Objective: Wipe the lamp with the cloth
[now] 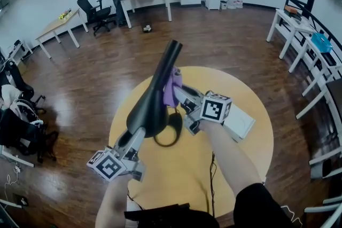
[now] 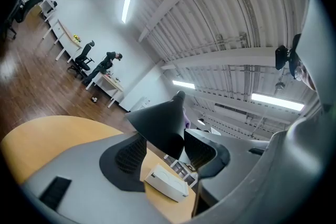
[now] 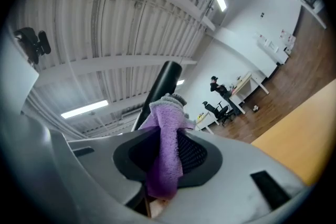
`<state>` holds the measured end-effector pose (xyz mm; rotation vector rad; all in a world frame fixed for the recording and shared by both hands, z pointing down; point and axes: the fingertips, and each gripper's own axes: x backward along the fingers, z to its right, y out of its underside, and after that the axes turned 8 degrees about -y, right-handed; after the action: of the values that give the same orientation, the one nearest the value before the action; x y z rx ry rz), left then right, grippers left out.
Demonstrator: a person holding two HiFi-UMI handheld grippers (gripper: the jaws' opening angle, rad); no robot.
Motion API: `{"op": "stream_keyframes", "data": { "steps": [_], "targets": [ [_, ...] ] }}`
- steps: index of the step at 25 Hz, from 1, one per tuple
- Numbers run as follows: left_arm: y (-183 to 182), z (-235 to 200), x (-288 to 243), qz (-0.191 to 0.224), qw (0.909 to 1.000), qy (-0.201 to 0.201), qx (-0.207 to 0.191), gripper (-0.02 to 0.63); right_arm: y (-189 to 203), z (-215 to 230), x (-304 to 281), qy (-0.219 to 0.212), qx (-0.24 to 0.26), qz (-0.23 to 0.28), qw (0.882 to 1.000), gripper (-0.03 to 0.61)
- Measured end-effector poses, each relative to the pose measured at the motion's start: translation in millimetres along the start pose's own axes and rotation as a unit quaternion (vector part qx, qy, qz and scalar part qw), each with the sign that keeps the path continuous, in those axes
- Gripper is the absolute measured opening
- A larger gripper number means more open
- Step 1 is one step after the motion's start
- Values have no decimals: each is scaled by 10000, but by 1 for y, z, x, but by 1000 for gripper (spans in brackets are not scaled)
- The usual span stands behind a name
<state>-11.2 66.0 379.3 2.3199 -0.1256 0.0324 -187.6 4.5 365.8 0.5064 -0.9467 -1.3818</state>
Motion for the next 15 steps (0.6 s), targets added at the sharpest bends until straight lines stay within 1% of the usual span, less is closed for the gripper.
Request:
{"op": "stream_keyframes", "data": {
  "steps": [2, 5, 9, 12, 15],
  "targets": [
    [1, -1, 1, -22, 10000, 57, 9, 210, 24, -3, 3, -187, -42, -361, 9992, 92],
    [1, 1, -2, -87, 9998, 151, -1, 210, 39, -7, 11, -331, -95, -475, 9983, 91],
    [-4, -4, -2, -130, 9996, 262, -47, 229, 55, -6, 14, -260, -180, -504, 9982, 91],
    [-7, -3, -3, -116, 9993, 349, 18, 229, 67, -6, 22, -102, -156, -563, 9982, 92],
    [-15, -1, -6, -40, 9992, 401, 35, 224, 77, -8, 29, -92, -208, -553, 9982, 92]
  ]
}}
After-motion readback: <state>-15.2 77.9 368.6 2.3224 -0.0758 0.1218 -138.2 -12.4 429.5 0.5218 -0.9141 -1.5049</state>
